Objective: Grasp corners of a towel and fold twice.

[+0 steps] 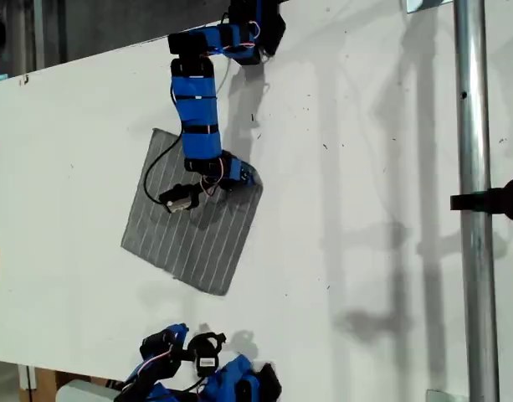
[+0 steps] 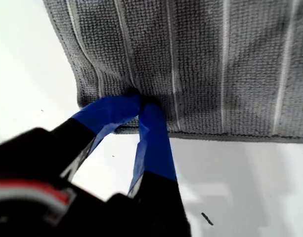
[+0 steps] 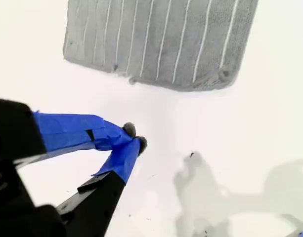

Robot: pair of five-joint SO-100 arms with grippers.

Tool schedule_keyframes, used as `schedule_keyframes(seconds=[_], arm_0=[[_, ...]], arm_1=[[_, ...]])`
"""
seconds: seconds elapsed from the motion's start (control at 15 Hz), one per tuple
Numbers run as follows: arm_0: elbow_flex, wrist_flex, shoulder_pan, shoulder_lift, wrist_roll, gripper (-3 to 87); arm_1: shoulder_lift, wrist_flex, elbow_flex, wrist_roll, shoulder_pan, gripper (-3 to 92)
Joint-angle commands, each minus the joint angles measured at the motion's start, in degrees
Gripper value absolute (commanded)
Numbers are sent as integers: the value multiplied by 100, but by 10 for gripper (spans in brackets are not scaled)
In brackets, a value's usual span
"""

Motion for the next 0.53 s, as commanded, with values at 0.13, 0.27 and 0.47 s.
schedule_keyframes(seconds=[0.13,0.27,0.47], arm_0=[[-44,70,-88,176,18,-28],[-44,70,-79,193,9,-28],[-62,88,-44,211,-9,-28]], arm_1=[[923,299,255,220,-246,-4],[1415,835,-316,246,-343,-4],[2250,1450,-993,246,-352,-4]])
